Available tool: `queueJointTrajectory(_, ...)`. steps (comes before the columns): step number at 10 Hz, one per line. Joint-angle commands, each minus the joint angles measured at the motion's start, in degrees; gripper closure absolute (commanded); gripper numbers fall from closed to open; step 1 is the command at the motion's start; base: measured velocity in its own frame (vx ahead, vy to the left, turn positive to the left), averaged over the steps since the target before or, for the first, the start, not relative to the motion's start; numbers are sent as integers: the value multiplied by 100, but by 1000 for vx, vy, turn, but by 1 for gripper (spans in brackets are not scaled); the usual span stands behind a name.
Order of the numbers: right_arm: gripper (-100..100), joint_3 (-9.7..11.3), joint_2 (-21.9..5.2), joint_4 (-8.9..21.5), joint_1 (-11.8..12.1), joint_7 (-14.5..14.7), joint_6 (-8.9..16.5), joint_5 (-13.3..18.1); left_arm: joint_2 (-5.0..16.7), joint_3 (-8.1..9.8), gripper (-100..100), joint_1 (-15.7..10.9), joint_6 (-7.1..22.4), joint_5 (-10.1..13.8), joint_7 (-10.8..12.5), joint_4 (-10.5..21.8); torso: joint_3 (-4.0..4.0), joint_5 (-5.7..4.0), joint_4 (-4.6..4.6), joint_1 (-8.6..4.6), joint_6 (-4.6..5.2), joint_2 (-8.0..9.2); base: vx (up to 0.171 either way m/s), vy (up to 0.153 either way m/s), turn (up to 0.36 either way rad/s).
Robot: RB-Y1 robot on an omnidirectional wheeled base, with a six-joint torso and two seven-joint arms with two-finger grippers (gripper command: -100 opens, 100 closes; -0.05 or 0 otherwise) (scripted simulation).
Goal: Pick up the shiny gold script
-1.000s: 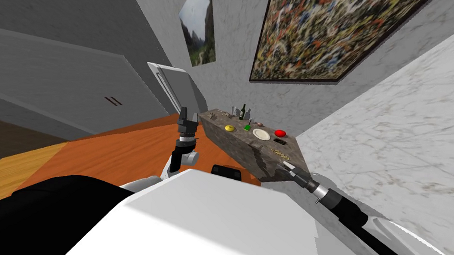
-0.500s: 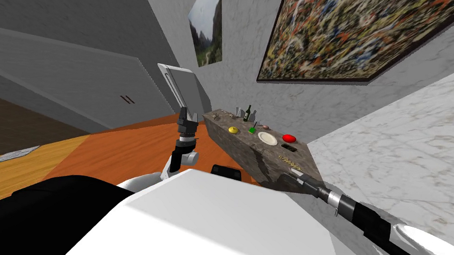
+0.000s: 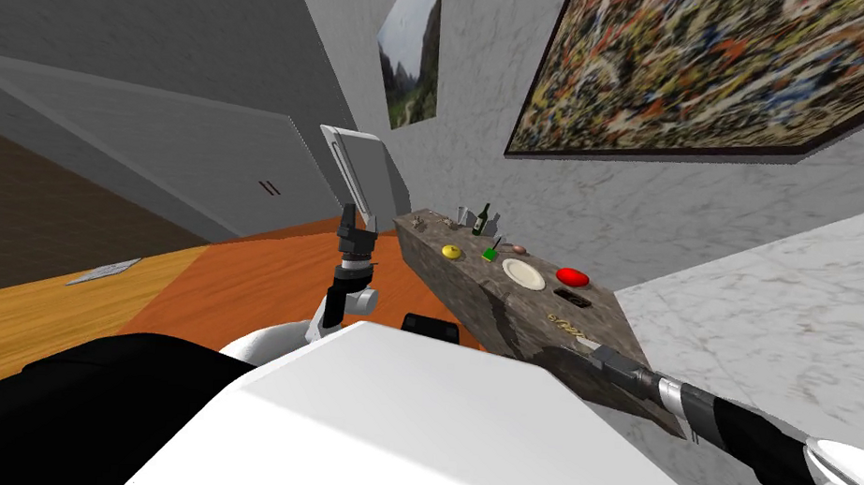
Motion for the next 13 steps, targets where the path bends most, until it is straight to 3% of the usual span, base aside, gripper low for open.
queueJointTrajectory(1,-100,44,-286,278,66,-66,-41,286,0,0,0,0,0,0,0,0,0,0,0,0,0,0,75,24,240)
queueJointTrajectory(2,-100,44,-377,278,66,-66,-41,342,0,0,0,0,0,0,0,0,-1,0,0,-1,0,-2,72,4,76)
queueJointTrajectory(7,-100,404,-1261,1121,200,-122,-253,1140,0,0,0,1,0,0,0,0,-5,-1,-2,-5,2,-9,85,4,163)
queueJointTrajectory(8,-100,404,-1261,1121,200,-122,-253,1140,0,1,0,1,0,0,0,0,-4,-2,-2,-10,3,-7,58,-12,37)
queueJointTrajectory(11,-100,820,-1541,1507,295,-123,-378,1502,0,1,0,0,0,0,0,0,7,-4,3,-9,5,11,48,-9,113)
queueJointTrajectory(13,-100,1011,-1562,1633,328,-117,-422,1620,0,1,0,1,0,0,0,0,2,-4,1,-11,7,2,76,-22,79)
